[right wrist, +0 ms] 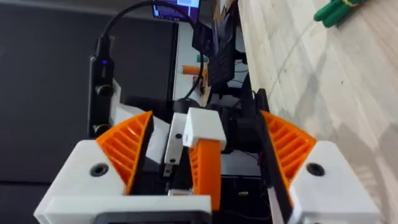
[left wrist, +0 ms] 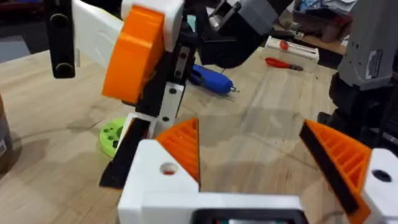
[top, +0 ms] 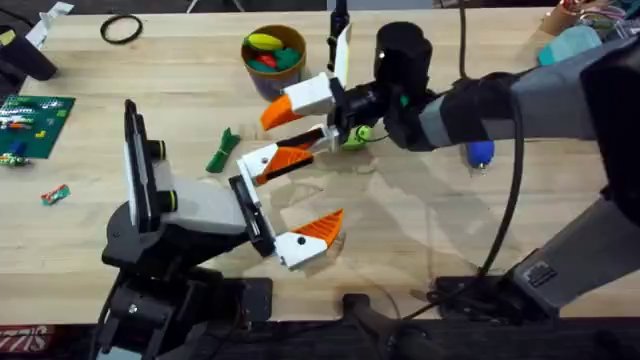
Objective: Pick up the gripper from the table and insert it into the empty holder that is missing its gripper. Then pick up a screw, insert it into the mounting hole, and use the screwdriver to tighten it. Finally, clean up the table by picking up the vegetable and placing it into the bucket.
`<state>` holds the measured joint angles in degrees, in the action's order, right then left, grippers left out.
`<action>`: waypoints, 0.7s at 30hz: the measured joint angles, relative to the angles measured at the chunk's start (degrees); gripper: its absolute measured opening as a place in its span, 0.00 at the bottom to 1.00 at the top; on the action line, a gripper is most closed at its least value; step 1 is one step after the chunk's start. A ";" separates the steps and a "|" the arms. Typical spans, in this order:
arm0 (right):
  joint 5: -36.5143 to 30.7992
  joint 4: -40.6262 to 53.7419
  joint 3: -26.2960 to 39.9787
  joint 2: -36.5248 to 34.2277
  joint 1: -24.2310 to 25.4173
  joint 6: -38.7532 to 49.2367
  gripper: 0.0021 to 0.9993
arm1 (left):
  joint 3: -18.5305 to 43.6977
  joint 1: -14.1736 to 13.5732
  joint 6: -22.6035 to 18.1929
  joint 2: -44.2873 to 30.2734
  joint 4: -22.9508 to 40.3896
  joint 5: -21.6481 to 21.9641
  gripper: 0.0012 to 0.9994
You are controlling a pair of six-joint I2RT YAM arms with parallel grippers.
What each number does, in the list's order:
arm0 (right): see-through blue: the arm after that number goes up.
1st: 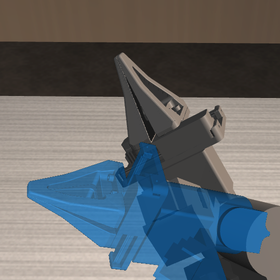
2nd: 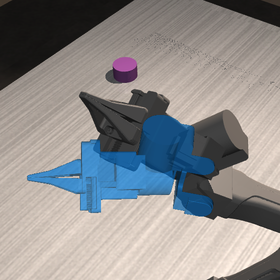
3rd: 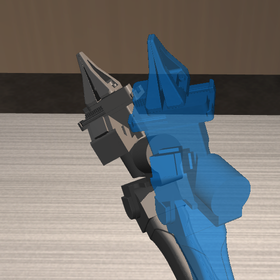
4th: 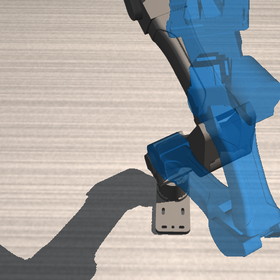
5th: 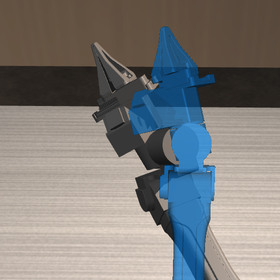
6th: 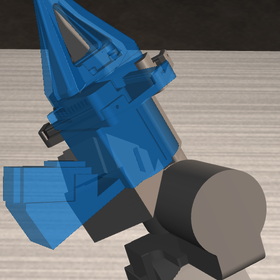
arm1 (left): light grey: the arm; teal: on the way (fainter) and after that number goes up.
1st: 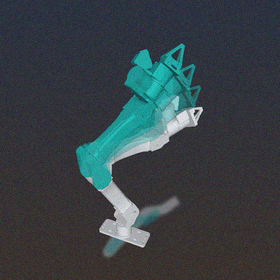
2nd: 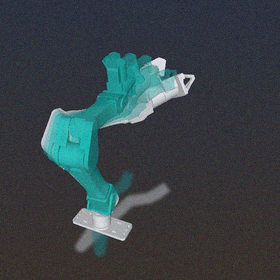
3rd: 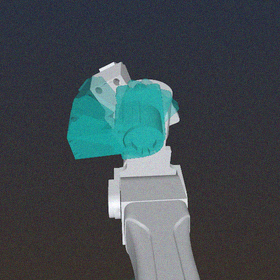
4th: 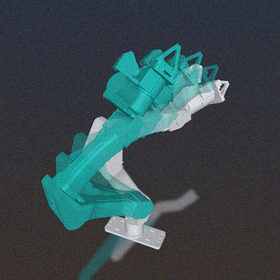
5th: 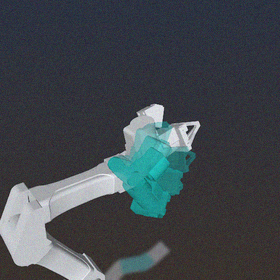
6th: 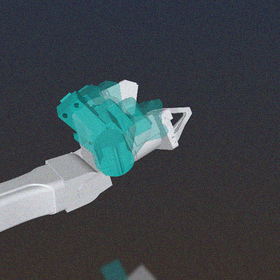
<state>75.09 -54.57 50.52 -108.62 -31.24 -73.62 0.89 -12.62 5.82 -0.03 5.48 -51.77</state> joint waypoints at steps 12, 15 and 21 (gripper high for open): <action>3.66 15.89 -2.63 0.00 11.69 8.31 1.00 | 0.00 0.00 -0.02 0.00 0.02 -0.14 0.99; 3.10 21.84 -3.85 -0.09 12.78 12.41 1.00 | 0.00 0.00 0.00 0.00 0.02 -0.14 0.99; -1.12 36.53 -3.95 1.13 13.03 21.00 1.00 | 0.00 0.00 0.00 0.00 0.02 -0.13 0.99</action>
<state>73.97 -18.04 46.58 -107.49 -18.21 -52.62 0.89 -12.62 5.82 -0.03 5.50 -51.90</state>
